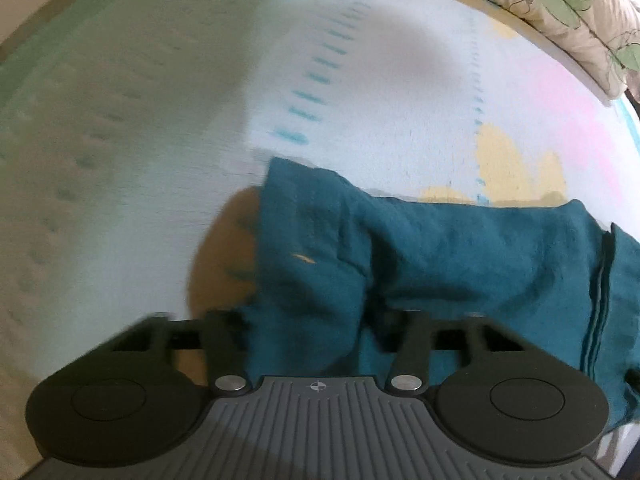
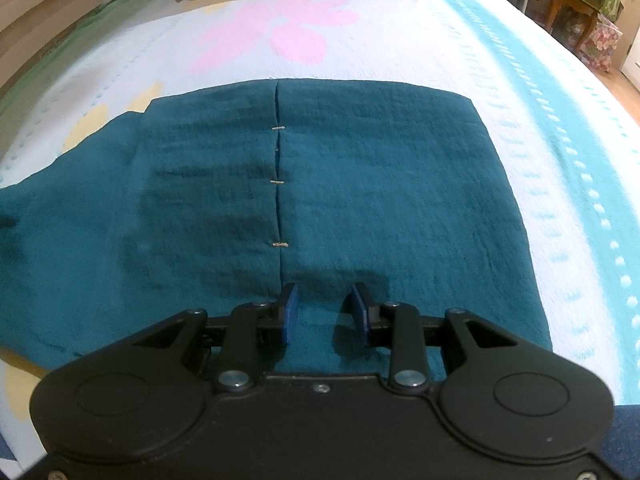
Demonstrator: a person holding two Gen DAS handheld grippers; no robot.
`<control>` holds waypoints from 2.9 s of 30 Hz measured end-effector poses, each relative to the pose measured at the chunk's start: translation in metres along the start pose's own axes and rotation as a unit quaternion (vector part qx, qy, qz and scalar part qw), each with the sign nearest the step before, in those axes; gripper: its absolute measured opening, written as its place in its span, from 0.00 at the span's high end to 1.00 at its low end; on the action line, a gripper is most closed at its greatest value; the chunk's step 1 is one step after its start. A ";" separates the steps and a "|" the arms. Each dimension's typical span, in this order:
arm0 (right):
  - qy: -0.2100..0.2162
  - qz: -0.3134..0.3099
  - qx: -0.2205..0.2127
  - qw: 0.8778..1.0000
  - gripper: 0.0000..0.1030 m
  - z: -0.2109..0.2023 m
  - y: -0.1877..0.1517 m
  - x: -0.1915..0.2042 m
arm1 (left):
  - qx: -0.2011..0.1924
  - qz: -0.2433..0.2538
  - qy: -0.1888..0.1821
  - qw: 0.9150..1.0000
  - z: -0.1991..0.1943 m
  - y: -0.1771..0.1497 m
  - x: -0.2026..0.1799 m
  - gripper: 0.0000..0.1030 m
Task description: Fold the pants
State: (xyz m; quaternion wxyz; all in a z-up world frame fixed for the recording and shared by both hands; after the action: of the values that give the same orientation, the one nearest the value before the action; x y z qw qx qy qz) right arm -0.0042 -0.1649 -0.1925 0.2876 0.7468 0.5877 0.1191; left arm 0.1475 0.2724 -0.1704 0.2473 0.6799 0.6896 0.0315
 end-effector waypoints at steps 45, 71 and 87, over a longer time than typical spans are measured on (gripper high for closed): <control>0.179 -0.086 -0.014 0.980 0.73 -0.043 0.060 0.129 | -0.010 -0.095 -0.067 0.993 -0.029 -0.007 0.019 0.72; 0.222 -0.116 0.002 0.968 0.73 -0.072 0.031 0.144 | 0.044 -0.143 -0.123 0.981 -0.041 -0.055 0.057 0.33; 0.218 -0.096 -0.002 0.971 0.73 -0.073 0.028 0.128 | -0.030 -0.241 -0.094 0.966 -0.020 -0.050 0.026 0.48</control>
State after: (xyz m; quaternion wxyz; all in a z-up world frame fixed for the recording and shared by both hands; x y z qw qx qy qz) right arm 0.0170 -0.0269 -0.1380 0.1641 0.6428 0.7046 0.2519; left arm 0.0952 0.2997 -0.1799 0.3318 0.4861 0.8052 -0.0728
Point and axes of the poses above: each gripper's, at about its wrist camera, not at the fingertips, and z roughly the way its jaws point, x to its left, y to its top, the point moved 6 cm from there along z, roughly the way its jaws point, and after that the axes turned 9 degrees about -y, right-handed, at the moved point
